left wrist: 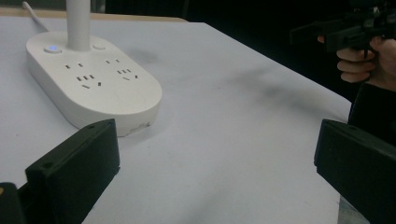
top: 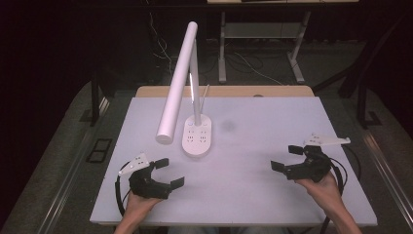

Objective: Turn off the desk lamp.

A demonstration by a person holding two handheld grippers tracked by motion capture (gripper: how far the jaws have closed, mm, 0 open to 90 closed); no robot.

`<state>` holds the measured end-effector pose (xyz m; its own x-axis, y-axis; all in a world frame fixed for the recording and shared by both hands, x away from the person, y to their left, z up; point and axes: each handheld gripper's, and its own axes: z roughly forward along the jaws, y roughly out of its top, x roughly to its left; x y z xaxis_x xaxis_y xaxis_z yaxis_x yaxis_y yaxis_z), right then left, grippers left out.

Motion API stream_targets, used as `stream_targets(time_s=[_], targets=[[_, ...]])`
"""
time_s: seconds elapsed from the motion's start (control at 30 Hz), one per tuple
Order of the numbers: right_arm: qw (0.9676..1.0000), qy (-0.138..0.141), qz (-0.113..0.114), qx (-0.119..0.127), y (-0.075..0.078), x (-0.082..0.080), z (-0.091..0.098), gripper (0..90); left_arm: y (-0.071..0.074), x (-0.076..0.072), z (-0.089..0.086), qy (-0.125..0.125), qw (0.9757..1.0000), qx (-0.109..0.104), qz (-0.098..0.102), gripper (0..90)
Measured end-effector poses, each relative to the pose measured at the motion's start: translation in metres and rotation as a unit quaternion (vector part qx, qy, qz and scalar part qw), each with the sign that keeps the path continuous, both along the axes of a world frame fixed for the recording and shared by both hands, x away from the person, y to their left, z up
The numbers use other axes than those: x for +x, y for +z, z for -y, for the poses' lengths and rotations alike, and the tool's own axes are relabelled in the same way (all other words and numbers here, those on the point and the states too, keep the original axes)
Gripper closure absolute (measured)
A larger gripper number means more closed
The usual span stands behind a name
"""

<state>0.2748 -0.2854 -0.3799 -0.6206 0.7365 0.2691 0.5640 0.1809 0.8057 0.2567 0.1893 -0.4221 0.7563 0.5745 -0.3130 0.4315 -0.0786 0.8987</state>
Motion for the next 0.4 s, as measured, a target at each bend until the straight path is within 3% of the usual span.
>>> stream_targets(time_s=[0.23, 0.4], targets=[[0.9997, -0.019, 0.009, 0.014, -0.020, -0.024, 0.014, 0.6, -0.001, 0.001, 0.001, -0.001, 1.0000, 0.003, -0.001, 0.0], [0.9993, -0.030, 0.007, 0.022, -0.036, -0.032, 0.020, 0.6, -0.001, 0.002, 0.002, -0.003, 1.0000, 0.004, -0.003, 0.0]])
